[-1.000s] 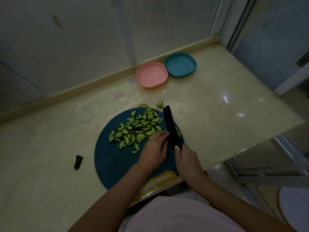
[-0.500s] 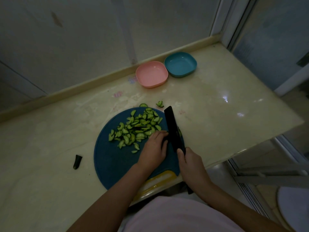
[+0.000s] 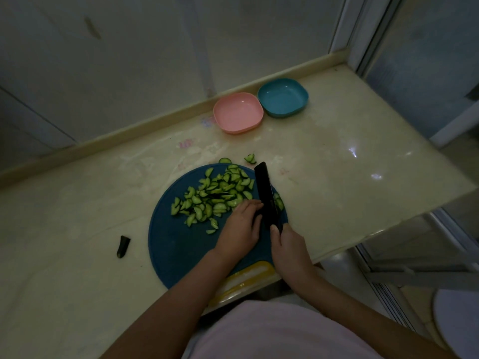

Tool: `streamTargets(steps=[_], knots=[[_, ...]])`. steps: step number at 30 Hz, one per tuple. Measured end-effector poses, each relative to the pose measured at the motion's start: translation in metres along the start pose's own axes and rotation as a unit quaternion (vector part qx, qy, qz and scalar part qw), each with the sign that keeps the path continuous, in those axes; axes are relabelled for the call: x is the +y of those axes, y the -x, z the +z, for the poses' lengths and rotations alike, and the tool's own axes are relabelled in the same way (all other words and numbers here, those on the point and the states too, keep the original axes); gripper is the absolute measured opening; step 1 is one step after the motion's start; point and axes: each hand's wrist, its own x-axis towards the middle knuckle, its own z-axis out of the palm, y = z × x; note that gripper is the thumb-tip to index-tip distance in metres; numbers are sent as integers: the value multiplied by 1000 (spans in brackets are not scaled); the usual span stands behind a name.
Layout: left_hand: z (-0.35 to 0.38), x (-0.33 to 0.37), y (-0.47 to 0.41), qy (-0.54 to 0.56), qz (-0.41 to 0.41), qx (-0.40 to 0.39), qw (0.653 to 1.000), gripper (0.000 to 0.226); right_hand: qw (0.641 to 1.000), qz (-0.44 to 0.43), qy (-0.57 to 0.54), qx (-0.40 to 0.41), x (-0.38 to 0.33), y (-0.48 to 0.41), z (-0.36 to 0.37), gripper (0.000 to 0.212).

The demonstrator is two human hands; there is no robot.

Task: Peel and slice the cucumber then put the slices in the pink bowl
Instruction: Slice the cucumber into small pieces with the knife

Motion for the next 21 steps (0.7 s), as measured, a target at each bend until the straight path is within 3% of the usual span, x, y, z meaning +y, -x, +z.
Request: streamTargets(steps=[9, 11, 13, 16, 18, 21], knots=[[-8, -4, 17, 7, 13, -19, 1000, 32, 998, -1, -67, 5, 4, -1, -4, 36], [-20, -2, 19, 22, -10, 24, 999, 39, 997, -33, -66, -1, -5, 1, -17, 34], [-40, 3, 16, 11, -32, 108, 994, 50, 995, -100, 25, -9, -17, -1, -32, 31], [-66, 7, 14, -57, -14, 149, 987, 69, 945, -222, 241, 3, -36, -15, -53, 27], [-76, 9, 13, -129, 3, 103, 986, 84, 883, -312, 350, 26, -46, -27, -61, 25], [-75, 10, 10, -218, 15, 11, 976, 106, 808, -353, 471, 16, -62, -38, -65, 39]])
